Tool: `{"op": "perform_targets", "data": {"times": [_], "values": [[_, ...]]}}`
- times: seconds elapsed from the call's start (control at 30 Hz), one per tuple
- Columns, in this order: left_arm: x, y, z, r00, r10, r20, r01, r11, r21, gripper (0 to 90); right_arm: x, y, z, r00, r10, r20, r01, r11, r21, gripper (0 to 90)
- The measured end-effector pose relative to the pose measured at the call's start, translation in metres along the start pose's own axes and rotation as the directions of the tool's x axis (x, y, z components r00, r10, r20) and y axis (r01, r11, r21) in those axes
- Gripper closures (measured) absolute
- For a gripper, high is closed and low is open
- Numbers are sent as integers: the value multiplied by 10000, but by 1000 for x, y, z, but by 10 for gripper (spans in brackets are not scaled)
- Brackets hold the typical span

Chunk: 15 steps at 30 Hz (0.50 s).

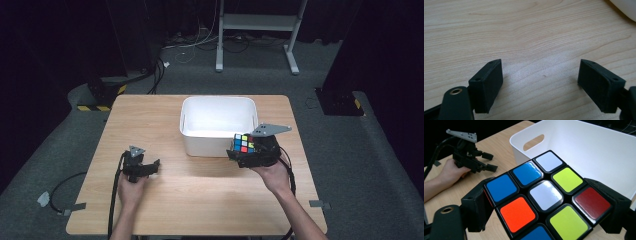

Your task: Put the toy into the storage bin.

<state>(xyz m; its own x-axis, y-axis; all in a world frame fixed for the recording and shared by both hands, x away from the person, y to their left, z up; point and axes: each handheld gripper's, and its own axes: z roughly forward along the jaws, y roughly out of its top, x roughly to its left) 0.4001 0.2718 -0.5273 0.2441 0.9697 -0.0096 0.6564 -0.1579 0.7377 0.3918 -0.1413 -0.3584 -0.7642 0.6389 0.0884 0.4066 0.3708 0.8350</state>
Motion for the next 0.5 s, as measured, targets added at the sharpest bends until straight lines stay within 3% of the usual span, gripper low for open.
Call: {"op": "perform_targets", "data": {"times": [0.23,0.5], "values": [[0,0,0,10000,-1,0,1,10000,-6,202,-5,16,-2,9999,-115,31,115,9999,-92,149],[0,0,0,10000,-1,3,1,10000,-6,203,-15,26,-1,9997,116,200,-110,9995,-311,149]]}}
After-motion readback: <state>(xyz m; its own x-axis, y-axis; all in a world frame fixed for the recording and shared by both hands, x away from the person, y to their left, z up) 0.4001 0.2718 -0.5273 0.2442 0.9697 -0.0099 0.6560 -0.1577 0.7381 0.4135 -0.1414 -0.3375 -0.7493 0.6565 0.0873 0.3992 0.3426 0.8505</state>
